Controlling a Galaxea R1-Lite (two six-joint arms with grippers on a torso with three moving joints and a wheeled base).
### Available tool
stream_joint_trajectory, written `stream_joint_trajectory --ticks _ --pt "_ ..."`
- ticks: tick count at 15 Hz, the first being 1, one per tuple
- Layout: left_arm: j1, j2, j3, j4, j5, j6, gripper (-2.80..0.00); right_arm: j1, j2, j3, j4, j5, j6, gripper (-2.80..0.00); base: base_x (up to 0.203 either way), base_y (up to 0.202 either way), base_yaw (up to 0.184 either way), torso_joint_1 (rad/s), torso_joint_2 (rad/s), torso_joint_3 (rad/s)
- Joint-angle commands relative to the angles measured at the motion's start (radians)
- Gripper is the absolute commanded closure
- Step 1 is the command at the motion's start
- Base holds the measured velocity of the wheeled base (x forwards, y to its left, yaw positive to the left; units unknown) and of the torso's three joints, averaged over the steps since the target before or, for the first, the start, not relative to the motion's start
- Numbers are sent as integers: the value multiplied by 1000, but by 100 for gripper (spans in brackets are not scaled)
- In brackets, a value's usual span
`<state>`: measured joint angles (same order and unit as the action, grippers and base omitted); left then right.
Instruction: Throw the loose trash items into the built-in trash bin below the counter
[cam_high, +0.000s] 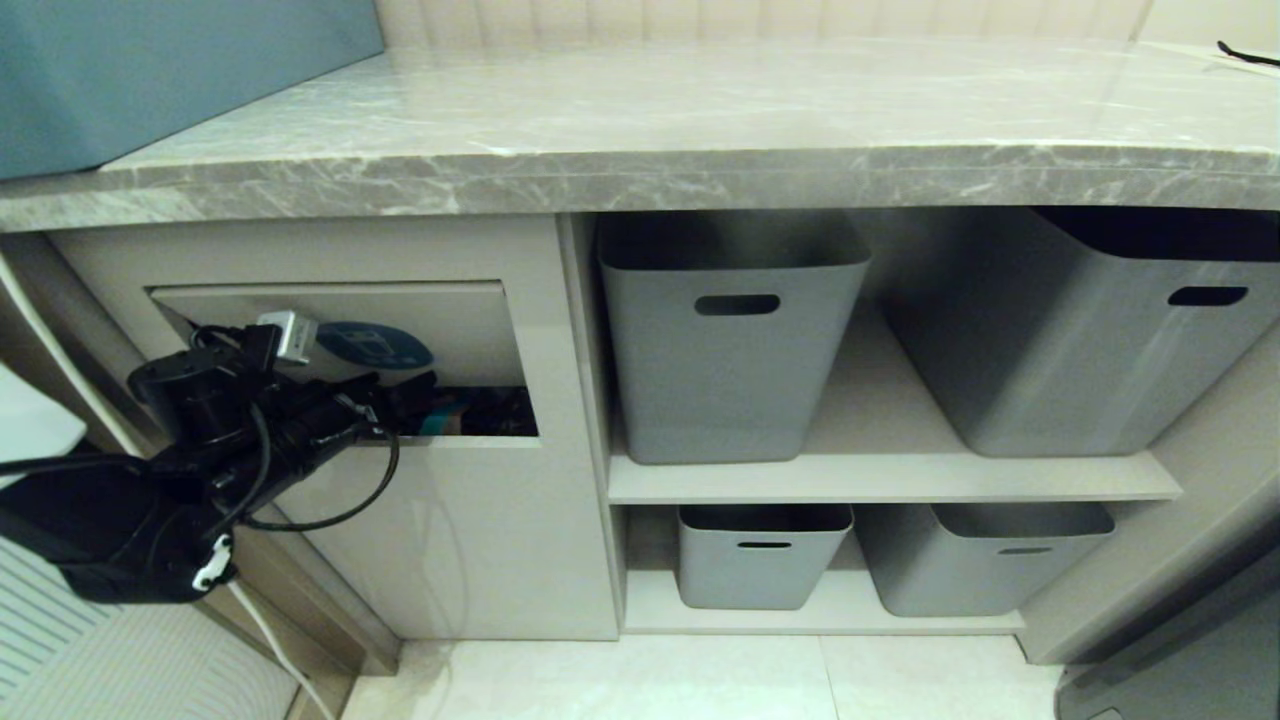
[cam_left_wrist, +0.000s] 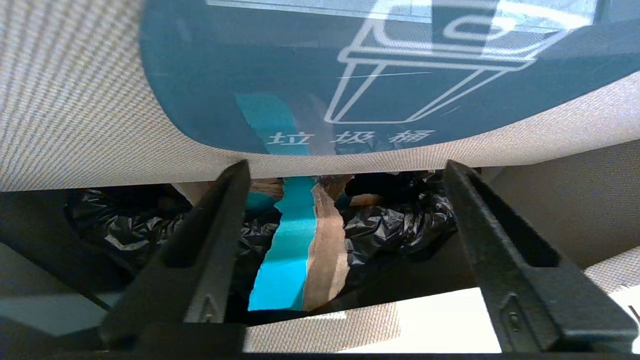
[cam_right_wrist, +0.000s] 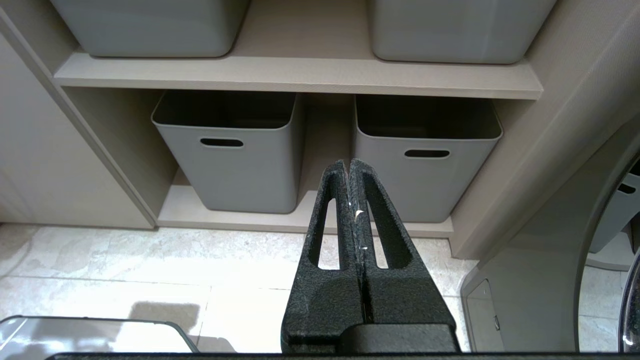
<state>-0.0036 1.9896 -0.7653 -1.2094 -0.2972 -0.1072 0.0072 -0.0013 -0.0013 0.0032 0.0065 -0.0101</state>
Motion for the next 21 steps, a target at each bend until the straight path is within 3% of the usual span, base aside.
stream_joint_trajectory --ticks 1,5,9,10,17,21 --pt "0 -6 3 -6 -2 0 -280 0 0 0 0 1 -1 0 0 0 0 0 0 0" --pt "-1 -56 94 -7 -2 -1 -280 0 0 1 0 1 -1 0 0 0 0 0 0 0" --pt "5 -220 285 -7 -2 -24 -280 0 0 1 0 0 -1 0 0 0 0 0 0 0" --pt "5 -261 323 -7 -2 -27 0 0 0 1 0 0 -1 0 0 0 0 0 0 0" --pt "56 -628 484 3 26 -35 0 0 0 0 0 0 -1 0 0 0 0 0 0 0" --pt "97 -886 646 91 51 78 0 0 0 0 0 0 -1 0 0 0 0 0 0 0"
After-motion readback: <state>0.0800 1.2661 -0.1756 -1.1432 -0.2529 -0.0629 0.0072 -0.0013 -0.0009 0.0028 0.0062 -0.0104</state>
